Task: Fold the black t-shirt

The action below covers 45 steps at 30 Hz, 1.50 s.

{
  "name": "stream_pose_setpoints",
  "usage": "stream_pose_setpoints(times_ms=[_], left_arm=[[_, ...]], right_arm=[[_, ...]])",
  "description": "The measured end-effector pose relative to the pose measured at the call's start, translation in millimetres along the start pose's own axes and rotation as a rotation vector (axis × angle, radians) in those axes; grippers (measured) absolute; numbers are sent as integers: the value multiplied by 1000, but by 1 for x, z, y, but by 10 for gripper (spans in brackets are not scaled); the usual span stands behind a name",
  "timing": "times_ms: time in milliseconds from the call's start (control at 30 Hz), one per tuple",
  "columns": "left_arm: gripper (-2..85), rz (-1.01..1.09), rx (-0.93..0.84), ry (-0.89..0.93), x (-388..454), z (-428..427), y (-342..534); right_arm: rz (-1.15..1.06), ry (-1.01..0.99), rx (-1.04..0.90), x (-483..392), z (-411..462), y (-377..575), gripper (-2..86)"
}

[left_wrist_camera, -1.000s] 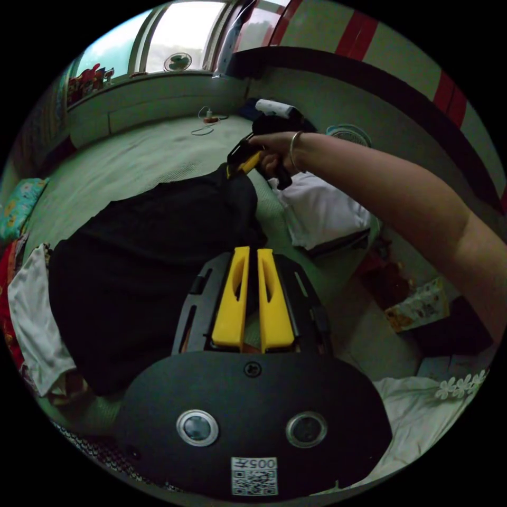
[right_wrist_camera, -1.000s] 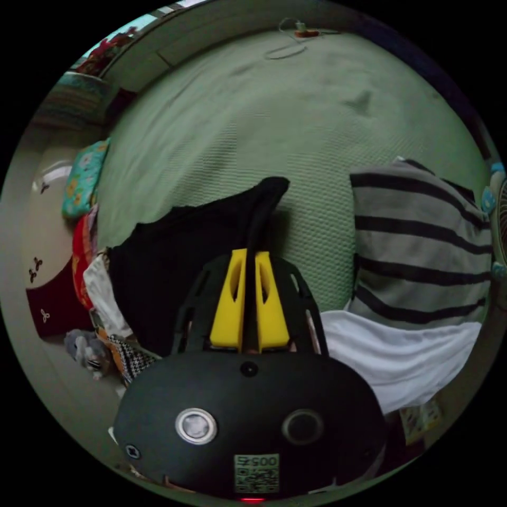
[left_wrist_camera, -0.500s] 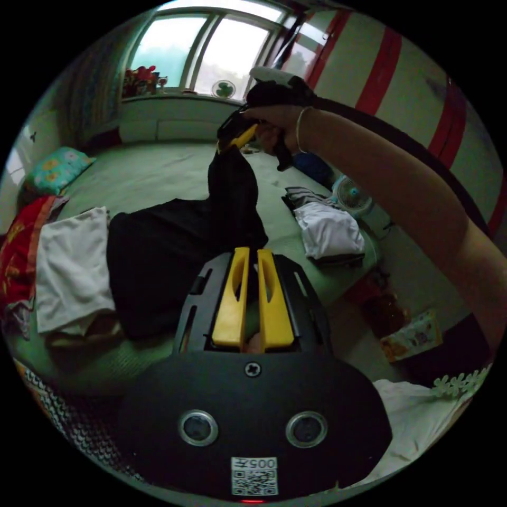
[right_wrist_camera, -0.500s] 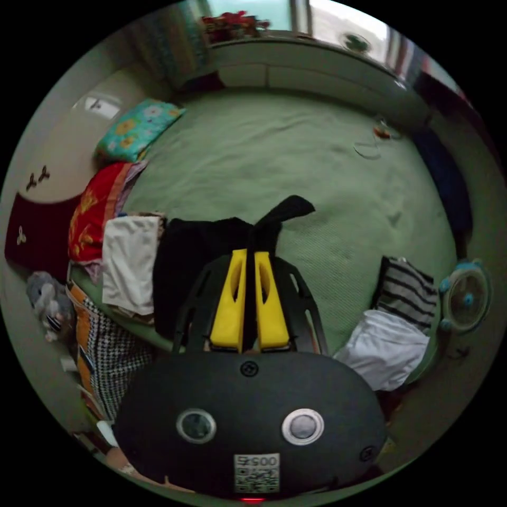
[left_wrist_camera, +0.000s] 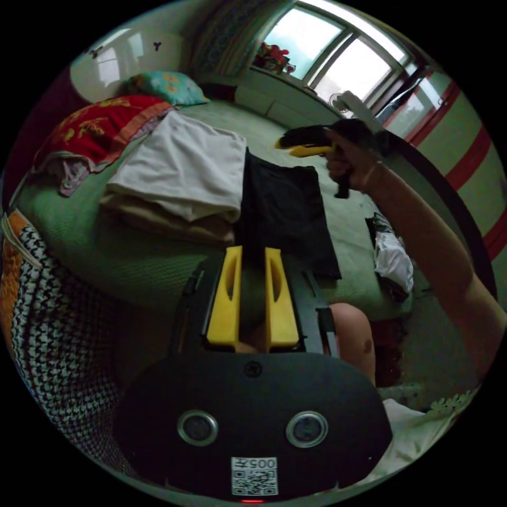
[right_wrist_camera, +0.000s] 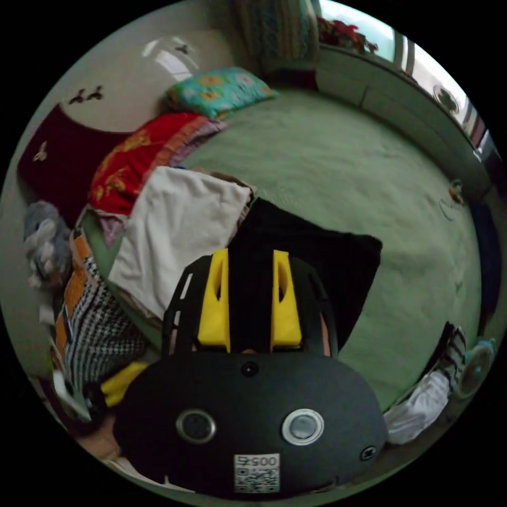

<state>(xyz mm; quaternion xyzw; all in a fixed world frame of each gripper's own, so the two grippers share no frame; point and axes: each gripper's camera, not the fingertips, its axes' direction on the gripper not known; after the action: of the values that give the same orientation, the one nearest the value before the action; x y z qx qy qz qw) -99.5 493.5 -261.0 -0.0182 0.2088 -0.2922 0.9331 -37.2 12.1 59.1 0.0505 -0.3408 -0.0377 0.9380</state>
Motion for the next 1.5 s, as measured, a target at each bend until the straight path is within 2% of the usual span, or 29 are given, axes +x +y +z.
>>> stream_pose_setpoints(times_ms=[167,333,400,500,600,667,767,933,1100,1200,1367,1500], left_arm=[[124,58,-72,46,-5,37,-23],[139,43,-169,-9,-15,82,-44],[127,29,-194,-39,-18,94,-49],[80,32,-215,-129,-17,108,-59],[51,49,-241,-147,-12,115,-71],[46,67,-239,-158,-3,113,-79],[45,93,-249,-92,12,105,-86],[43,211,-313,72,50,101,-83],[43,282,-279,91,73,104,-84],[45,272,-249,38,73,118,-101],[68,204,-161,-57,55,154,-161],[112,175,-175,-89,38,190,-211]], right_arm=[[9,-87,92,45,-44,62,116],[69,-61,-89,73,-7,139,134],[108,-128,-192,72,21,171,132],[86,-173,-248,49,46,196,119],[6,-45,-221,21,48,204,55],[-4,-67,-219,14,41,205,6],[14,-96,-161,17,14,214,-7],[13,42,-160,44,-23,243,-10],[233,182,-144,109,-52,276,-11],[332,287,-153,123,-58,288,-5],[246,111,-54,87,-64,288,57],[157,-10,-53,33,-48,268,82]])
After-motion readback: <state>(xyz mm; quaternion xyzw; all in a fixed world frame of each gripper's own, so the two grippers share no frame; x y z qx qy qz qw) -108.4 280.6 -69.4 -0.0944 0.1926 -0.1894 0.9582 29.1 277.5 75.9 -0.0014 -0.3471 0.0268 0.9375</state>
